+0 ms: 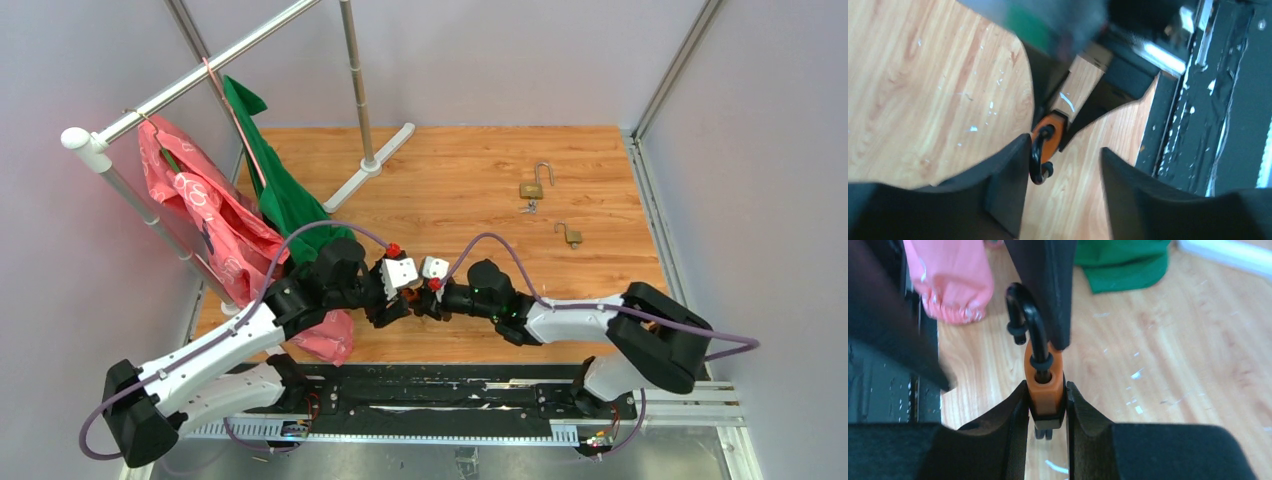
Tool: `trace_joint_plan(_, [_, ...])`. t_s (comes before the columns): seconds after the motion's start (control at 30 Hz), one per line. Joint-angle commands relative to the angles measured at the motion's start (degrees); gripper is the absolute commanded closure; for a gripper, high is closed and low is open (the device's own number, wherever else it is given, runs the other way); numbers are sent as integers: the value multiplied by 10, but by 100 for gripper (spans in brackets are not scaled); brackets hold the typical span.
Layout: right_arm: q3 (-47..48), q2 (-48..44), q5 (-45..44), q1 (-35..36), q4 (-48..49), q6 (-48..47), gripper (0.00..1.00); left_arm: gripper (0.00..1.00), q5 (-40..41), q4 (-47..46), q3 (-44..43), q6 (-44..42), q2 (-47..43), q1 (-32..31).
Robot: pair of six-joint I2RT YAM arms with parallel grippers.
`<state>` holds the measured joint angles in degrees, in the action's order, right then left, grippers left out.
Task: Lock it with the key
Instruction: Lock the lock.
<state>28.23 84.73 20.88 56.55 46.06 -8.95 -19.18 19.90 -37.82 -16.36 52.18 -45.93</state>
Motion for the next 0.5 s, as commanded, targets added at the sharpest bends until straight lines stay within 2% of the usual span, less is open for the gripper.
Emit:
trace_joint_plan(0.0, [32, -74, -36, -12, 2, -22, 100, 30, -29, 66, -39, 1, -26, -12])
trace_joint_plan(0.1, [20, -117, -35, -24, -10, -19, 100, 5, 0, 109, -85, -25, -51, -5])
trace_joint_plan(0.13, [21, -126, -33, -26, -22, -19, 100, 1, 0, 127, -101, -34, -61, -2])
trace_joint_plan(0.23, [36, -178, -2, -29, -79, -27, 100, 0, -3, 158, -132, -43, -103, 15])
trace_joint_plan(0.33, [63, -231, 40, -31, -146, -34, 100, 0, 7, 138, -134, -19, -155, 35])
trace_joint_plan(0.47, [108, -299, 123, -38, -217, -24, 100, 6, -51, 109, -102, 4, -199, 43])
